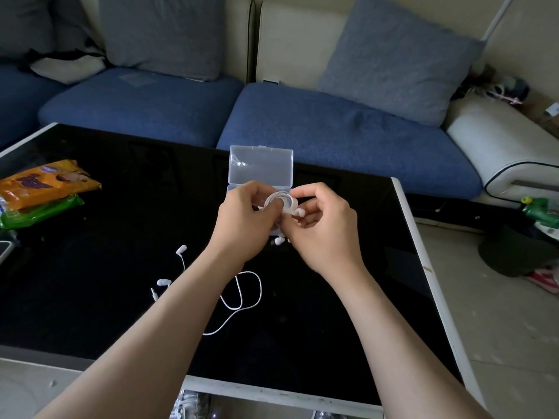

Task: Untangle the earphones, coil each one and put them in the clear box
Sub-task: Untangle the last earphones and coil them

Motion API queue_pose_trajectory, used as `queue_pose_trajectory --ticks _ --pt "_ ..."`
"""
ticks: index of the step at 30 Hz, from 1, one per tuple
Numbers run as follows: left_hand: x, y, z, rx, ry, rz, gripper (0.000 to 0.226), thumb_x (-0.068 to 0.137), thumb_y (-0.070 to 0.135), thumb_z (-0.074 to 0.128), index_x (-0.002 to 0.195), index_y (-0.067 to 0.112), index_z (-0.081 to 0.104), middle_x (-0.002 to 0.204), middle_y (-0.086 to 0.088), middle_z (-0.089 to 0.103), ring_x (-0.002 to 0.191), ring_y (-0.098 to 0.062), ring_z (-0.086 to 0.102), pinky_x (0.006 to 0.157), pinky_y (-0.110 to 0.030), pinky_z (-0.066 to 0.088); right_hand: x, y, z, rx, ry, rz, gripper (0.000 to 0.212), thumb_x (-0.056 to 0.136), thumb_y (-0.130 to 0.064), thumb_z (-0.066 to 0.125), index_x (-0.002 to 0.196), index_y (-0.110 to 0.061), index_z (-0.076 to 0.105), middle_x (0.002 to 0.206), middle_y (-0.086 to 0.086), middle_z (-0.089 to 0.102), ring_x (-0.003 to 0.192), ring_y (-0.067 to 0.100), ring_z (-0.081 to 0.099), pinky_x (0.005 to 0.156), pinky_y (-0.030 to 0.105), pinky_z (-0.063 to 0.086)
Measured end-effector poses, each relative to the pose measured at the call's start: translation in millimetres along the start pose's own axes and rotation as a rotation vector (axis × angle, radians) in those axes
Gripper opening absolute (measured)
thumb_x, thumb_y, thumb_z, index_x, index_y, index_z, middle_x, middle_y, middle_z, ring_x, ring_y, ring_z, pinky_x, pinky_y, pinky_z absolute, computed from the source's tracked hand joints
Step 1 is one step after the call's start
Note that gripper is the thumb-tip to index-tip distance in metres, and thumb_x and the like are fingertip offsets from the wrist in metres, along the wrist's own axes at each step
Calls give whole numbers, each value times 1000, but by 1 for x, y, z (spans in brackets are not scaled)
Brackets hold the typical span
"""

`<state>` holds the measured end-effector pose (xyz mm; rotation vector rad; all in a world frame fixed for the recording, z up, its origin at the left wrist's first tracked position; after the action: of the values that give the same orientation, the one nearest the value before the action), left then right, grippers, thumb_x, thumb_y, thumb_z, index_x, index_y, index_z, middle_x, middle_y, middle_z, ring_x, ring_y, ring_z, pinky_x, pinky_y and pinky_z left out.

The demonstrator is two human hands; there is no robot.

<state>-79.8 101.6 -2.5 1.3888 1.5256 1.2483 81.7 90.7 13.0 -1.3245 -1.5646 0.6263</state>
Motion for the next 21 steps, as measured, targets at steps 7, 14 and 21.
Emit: queue_pose_trajectory --ticks 7,14,21 --pt "-3 11 2 -56 -47 78 2 99 22 71 100 23 72 93 6 74 83 -6 73 83 -40 64 1 1 -5 4 75 49 39 83 -25 89 116 -24 68 79 -8 71 68 2 70 62 12 52" --pt "-11 31 0 79 -7 306 8 100 21 70 105 27 72 99 18 74 100 0 69 88 -26 57 3 -1 -4 11 68 8 42 84 -18 88 122 -22 70 76 -7 72 67 6 70 69 21 59" --pt "-18 35 5 319 -5 519 28 99 10 64 119 27 73 102 9 61 93 0 60 78 -9 40 2 -3 -3 20 41 -27 30 82 -6 82 106 -22 75 74 -7 70 67 6 69 64 21 57"
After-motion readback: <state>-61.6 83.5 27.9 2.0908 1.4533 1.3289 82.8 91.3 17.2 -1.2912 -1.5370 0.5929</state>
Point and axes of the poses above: each hand's wrist, its own x-axis towards the middle knuckle, its own z-axis out of the palm, y = z × x, the point moved 6 cm from there along x, towards the middle knuckle
